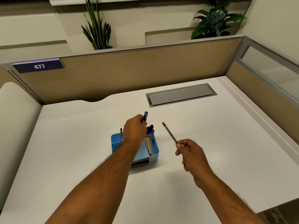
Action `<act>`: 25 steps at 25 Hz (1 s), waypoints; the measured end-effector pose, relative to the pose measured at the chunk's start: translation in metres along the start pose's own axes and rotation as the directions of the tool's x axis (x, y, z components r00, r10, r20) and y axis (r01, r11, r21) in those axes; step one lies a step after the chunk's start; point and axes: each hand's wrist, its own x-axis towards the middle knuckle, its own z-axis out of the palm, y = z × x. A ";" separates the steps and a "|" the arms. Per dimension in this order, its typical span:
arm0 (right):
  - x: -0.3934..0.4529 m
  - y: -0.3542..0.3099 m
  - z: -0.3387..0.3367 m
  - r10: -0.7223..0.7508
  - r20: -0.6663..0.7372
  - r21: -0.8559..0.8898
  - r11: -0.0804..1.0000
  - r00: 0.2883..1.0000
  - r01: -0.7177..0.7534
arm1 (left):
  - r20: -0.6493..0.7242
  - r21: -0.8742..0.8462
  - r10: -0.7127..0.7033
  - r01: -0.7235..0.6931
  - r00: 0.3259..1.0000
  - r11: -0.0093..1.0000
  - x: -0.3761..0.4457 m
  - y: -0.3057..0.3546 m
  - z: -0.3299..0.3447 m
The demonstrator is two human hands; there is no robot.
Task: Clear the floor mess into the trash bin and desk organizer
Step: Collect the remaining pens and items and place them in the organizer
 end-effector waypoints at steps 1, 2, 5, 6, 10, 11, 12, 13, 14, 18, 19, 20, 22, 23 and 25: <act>0.001 -0.001 0.002 0.000 0.002 0.003 1.000 1.000 0.000 | 0.031 0.031 -0.006 0.005 1.000 1.000 -0.003 -0.006 -0.001; 0.003 -0.002 0.004 0.004 0.002 0.008 1.000 1.000 -0.004 | 0.069 0.058 -0.013 0.009 0.998 0.998 -0.005 -0.011 -0.001; 0.012 -0.008 0.012 -0.020 -0.030 -0.017 1.000 0.999 0.020 | 0.149 0.143 -0.007 -0.014 0.989 0.990 -0.006 -0.018 0.001; 0.015 -0.011 0.015 -0.046 -0.044 -0.044 0.998 0.998 0.044 | 0.167 0.158 -0.009 -0.018 0.986 0.987 -0.006 -0.018 0.002; 0.026 -0.019 0.029 -0.199 -0.067 -0.140 0.972 0.978 0.188 | 0.159 0.065 -0.056 0.046 0.986 0.997 -0.019 -0.025 -0.002; 0.029 -0.020 0.033 -0.240 -0.070 -0.167 0.960 0.968 0.226 | 0.142 0.009 -0.073 0.072 0.987 0.997 -0.028 -0.025 -0.004; 0.033 -0.022 0.037 -0.281 -0.071 -0.203 0.944 0.957 0.262 | 0.117 -0.052 -0.093 0.099 0.989 0.994 -0.040 -0.025 -0.005; 0.037 -0.024 0.041 -0.322 -0.067 -0.247 0.922 0.944 0.297 | 0.091 -0.112 -0.119 0.129 0.989 0.985 -0.053 -0.026 -0.005; 0.041 -0.026 0.045 -0.362 -0.059 -0.292 0.897 0.930 0.331 | 0.076 -0.161 -0.141 0.152 0.987 0.975 -0.069 -0.027 -0.003; 0.061 -0.039 0.067 -0.493 0.017 -0.400 0.794 0.870 0.457 | 0.098 -0.297 -0.156 0.178 0.983 0.938 -0.126 -0.051 -0.004; 0.065 -0.043 0.075 -0.512 0.049 -0.420 0.768 0.857 0.483 | 0.119 -0.355 -0.181 0.212 0.976 0.911 -0.135 -0.059 -0.007; 0.070 -0.046 0.084 -0.523 0.086 -0.439 0.744 0.848 0.504 | 0.144 -0.404 -0.208 0.250 0.967 0.880 -0.141 -0.067 -0.010; 0.076 -0.051 0.104 -0.532 0.161 -0.473 0.697 0.831 0.538 | 0.170 -0.460 -0.252 0.303 0.953 0.835 -0.147 -0.078 -0.019; 0.078 -0.051 0.114 -0.530 0.198 -0.488 0.676 0.825 0.552 | 0.181 -0.499 -0.284 0.337 0.942 0.798 -0.148 -0.082 -0.024; 0.083 -0.045 0.135 -0.517 0.288 -0.533 0.613 0.806 0.584 | 0.220 -0.600 -0.375 0.428 0.900 0.676 -0.148 -0.089 -0.033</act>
